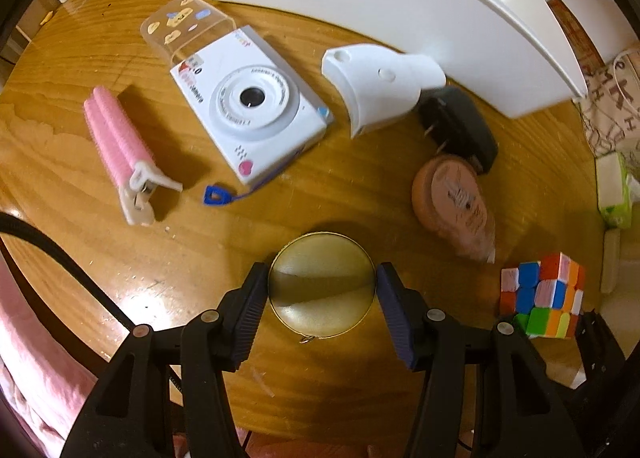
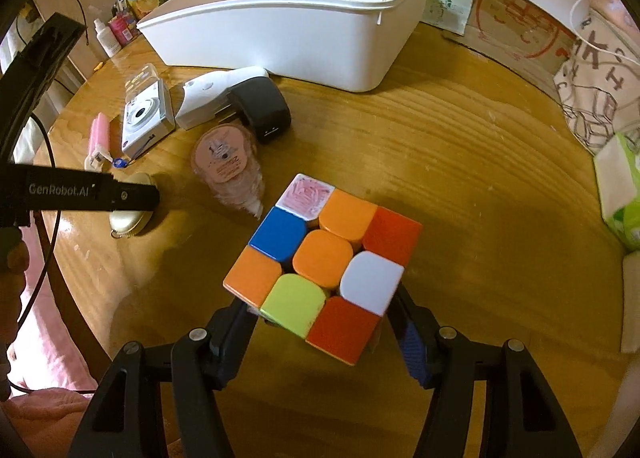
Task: Organize rigid objects
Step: 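Grasp the Rubik's cube with the right gripper while the left grasps the gold tin, then lift the cube and gold tin and carry both over the white bin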
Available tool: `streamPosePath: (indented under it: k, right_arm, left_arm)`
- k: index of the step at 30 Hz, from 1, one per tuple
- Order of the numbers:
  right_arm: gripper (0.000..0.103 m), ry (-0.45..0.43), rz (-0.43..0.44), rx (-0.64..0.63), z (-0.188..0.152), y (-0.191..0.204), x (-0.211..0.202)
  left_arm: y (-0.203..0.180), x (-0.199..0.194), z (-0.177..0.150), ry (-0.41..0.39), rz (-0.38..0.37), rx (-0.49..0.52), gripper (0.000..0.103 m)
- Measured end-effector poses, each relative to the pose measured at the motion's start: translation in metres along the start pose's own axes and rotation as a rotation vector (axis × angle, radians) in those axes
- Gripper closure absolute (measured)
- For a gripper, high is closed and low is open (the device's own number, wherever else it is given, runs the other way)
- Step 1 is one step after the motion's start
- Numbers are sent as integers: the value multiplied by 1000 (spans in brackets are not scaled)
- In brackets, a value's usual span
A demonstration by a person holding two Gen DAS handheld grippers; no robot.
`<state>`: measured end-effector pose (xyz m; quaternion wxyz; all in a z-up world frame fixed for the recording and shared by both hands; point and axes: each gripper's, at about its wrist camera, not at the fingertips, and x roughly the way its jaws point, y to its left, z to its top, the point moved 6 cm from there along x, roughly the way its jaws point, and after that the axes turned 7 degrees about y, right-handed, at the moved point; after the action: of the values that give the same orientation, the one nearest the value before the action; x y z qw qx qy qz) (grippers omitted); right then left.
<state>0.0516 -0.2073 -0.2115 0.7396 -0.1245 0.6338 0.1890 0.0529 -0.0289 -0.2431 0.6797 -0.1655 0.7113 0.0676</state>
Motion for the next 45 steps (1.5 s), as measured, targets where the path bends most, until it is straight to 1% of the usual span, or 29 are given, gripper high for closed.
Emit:
streamPosePath:
  k: [5,7,10,13,18,22,23,26,35,41,45]
  right_arm:
    - [39,-18,-18,42,-7,5,-9]
    - [40,-30,-28,63,-9,7,-13]
    - [41,-46,-39,92,-11,10,-18]
    - [45,-71,-48,123,-11,14,-26]
    - [47,-79,-71,175,-10,20,-29]
    - [47,-109,-97,202,-9,27,-36]
    - [47,-115,-105,207,-8,29,-39]
    - [47,-147,-124,237,-3,32,-48]
    - [47,-246,-167,280,25,41,-79]
    - [47,-327,-189,275,55,48,-102]
    - [47,-376,-188,268,76,52,-115]
  left_arm:
    - [8,-2,-15,9,-3,45,44]
    - [16,-9,-19,1,1,74,44]
    - [18,-20,-22,-7,1,120,44]
    - [20,-32,-28,-16,-3,175,44]
    - [23,-52,-24,-34,6,268,44]
    - [27,-69,-26,-63,13,353,44]
    - [22,-73,-21,-70,17,371,44]
    - [23,-80,-19,-86,21,424,44]
    - [19,-113,-17,-171,28,578,44]
    - [19,-136,-4,-244,32,629,44]
    - [17,-152,8,-297,36,651,44]
